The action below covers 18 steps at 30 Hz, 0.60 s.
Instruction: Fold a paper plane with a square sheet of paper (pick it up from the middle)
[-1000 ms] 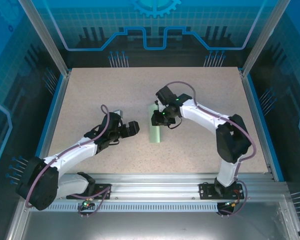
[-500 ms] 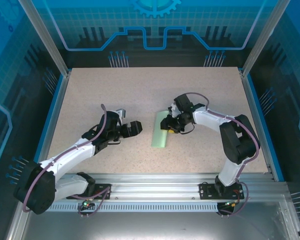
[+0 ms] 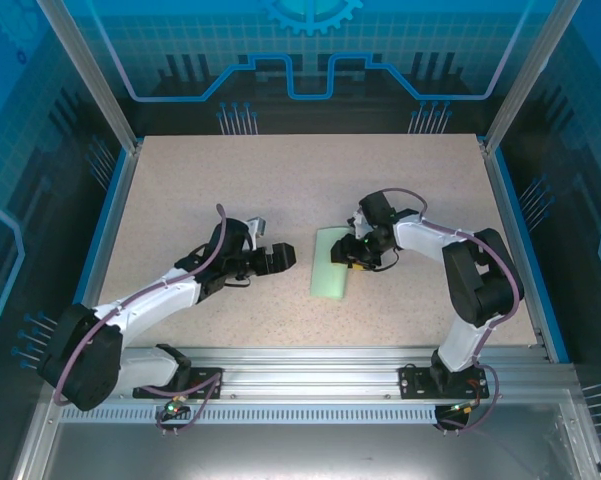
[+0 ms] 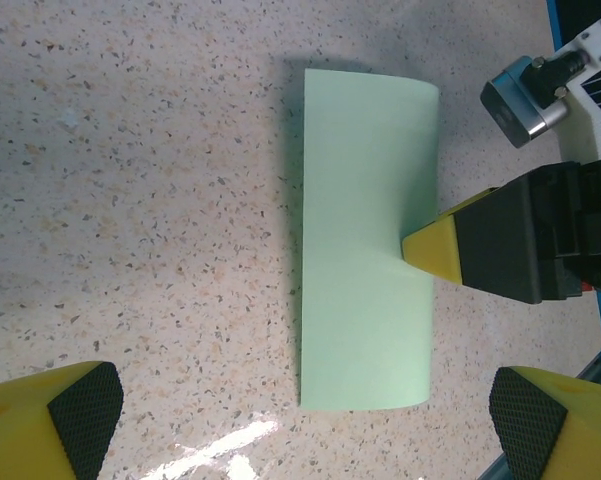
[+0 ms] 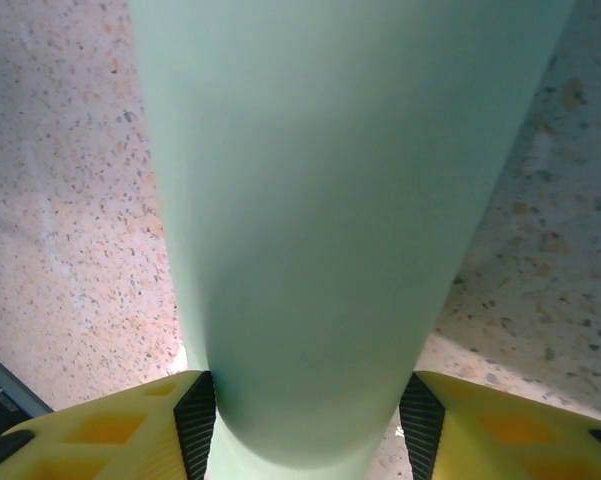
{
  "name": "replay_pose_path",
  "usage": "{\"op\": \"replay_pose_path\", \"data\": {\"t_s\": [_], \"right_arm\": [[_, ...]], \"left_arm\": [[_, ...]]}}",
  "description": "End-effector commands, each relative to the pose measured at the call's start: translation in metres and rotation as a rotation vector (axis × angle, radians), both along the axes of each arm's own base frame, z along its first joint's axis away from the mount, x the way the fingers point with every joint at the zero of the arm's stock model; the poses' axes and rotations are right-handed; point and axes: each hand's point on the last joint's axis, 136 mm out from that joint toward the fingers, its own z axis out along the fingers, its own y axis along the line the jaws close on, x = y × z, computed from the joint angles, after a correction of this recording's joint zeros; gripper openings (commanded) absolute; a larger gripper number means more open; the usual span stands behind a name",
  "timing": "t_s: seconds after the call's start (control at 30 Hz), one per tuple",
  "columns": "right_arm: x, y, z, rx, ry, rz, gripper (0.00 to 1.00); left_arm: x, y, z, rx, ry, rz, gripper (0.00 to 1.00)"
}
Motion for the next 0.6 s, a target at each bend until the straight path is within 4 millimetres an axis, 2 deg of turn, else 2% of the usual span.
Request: {"op": "replay_pose_path", "data": {"t_s": [0.0, 0.1, 0.23, 0.57], "right_arm": [[-0.001, -0.014, 0.001, 0.008, 0.007, -0.051, 0.55], [0.0, -0.013, 0.004, 0.059, 0.01, -0.065, 0.58], [-0.002, -0.022, 0.004, 0.015, 0.009, -0.063, 0.6], [-0.006, -0.045, -0.009, -0.126, 0.026, -0.093, 0.64]], "left_arm": [[0.005, -0.009, 0.015, -0.022, -0.043, -0.038, 0.99], [0.006, -0.009, 0.015, -0.022, -0.045, -0.037, 0.98], [0.006, -0.01, 0.015, -0.02, -0.046, -0.041, 0.99], [0.009, -0.013, 0.012, -0.023, -0.037, -0.046, 0.98]]}}
